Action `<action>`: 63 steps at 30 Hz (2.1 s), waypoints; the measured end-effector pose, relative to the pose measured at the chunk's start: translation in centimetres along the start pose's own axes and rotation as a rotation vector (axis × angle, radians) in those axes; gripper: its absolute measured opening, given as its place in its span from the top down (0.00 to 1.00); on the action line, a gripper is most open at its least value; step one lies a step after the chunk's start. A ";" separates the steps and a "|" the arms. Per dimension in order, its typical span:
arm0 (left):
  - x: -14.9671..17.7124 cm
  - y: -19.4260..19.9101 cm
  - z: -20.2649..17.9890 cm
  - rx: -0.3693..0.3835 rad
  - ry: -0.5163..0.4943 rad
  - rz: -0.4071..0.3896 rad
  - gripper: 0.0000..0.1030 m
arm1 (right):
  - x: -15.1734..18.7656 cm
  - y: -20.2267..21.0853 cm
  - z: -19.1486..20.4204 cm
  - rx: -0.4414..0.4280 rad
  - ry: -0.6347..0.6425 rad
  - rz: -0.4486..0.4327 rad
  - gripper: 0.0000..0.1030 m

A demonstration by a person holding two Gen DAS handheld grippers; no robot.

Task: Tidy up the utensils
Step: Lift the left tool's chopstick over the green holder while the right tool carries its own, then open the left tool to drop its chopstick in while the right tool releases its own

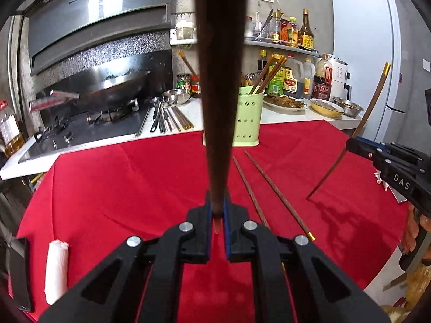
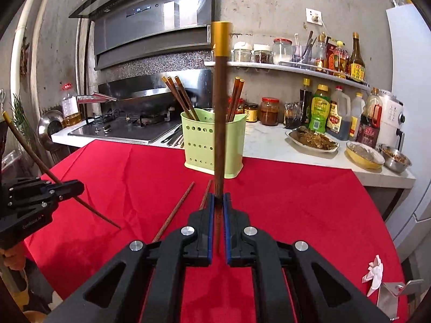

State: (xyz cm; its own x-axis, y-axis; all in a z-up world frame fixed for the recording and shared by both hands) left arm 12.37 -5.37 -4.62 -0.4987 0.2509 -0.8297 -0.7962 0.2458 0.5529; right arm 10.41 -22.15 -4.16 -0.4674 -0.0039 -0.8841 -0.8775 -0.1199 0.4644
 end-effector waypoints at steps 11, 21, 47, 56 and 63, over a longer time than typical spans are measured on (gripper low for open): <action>-7.7 -0.7 0.7 0.013 -0.023 -0.054 0.94 | -6.0 -1.2 -2.3 0.004 -0.016 -0.033 0.94; -19.5 -4.5 2.0 0.012 0.001 -0.185 0.94 | -17.6 -3.2 -5.2 0.070 0.038 -0.184 0.94; -22.4 -16.5 -0.1 0.095 0.002 -0.090 0.94 | -17.5 -15.0 -6.5 -0.012 0.008 -0.046 0.93; -22.1 -17.3 -0.3 0.069 -0.034 -0.036 0.92 | -17.7 -15.1 -6.9 -0.012 0.000 -0.035 0.80; -23.6 -15.5 0.5 0.032 -0.018 -0.096 0.72 | -18.7 -12.9 -7.2 0.012 0.008 -0.077 0.67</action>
State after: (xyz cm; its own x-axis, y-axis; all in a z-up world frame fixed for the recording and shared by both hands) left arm 36.62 -14.61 6.43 -0.4137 0.2417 -0.8778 -0.8287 0.2993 0.4730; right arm 31.31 -27.71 6.02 -0.3979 -0.0033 -0.9174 -0.9119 -0.1083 0.3959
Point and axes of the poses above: each gripper's, at about its wrist camera, not at the fingertips, and y roughly against the way its jaws point, z to its left, x to its underside, the point moved 8 cm from there along -y, roughly the way its jaws point, and after that the axes turned 6 degrees about -x, right-handed, at the moved point
